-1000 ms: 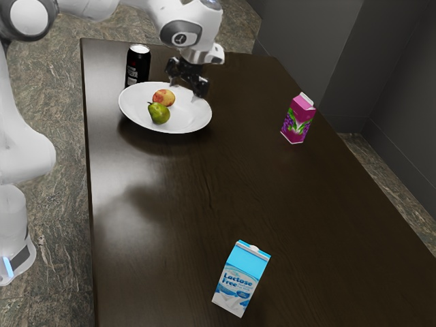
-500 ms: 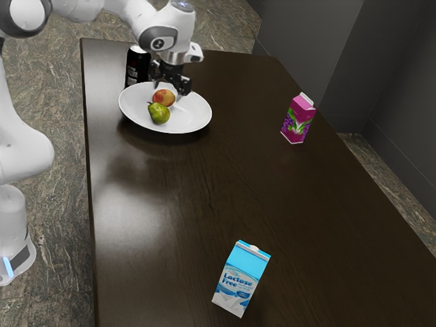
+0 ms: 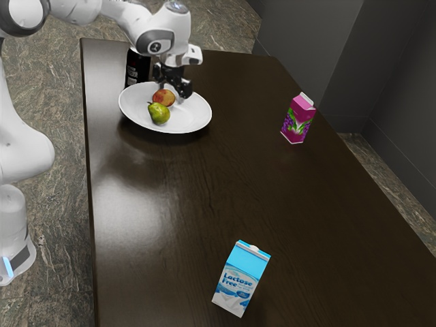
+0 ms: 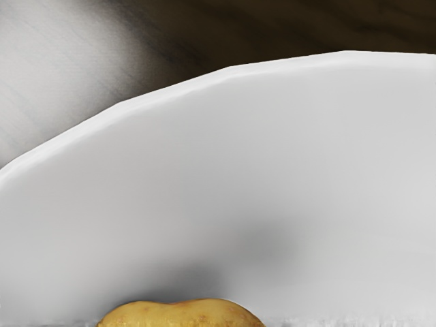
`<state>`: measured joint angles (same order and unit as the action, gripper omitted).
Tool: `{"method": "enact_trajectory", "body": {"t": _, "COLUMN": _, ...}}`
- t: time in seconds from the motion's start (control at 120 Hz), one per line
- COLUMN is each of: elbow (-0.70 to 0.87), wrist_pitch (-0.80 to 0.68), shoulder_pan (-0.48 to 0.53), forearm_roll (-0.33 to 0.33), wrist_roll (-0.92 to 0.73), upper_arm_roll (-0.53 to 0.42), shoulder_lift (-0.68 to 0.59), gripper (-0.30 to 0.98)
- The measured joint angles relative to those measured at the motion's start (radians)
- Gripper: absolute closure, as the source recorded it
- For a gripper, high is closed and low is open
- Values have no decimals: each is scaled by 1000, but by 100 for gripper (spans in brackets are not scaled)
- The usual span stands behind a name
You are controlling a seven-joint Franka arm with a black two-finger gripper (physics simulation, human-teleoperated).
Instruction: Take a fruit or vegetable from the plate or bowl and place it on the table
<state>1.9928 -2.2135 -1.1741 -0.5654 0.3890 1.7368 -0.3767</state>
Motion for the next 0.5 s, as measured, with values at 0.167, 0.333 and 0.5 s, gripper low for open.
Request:
{"method": "enact_trajectory", "body": {"t": 0.167, "elbow": 15, "wrist_pitch": -2, "shoulder_pan": 7, "forearm_roll": 1, "wrist_roll": -35, "upper_arm_roll": -8, "shoulder_lift": 1, "gripper": 5}}
{"method": "enact_trajectory", "body": {"t": 0.333, "elbow": 23, "wrist_pitch": -1, "shoulder_pan": 12, "forearm_roll": 1, "wrist_roll": -61, "upper_arm_roll": -12, "shoulder_lift": 2, "gripper": 13}}
{"method": "enact_trajectory", "body": {"t": 0.5, "elbow": 27, "wrist_pitch": 0, "shoulder_pan": 17, "forearm_roll": 7, "wrist_roll": -80, "upper_arm_roll": -13, "shoulder_lift": 2, "gripper": 30}}
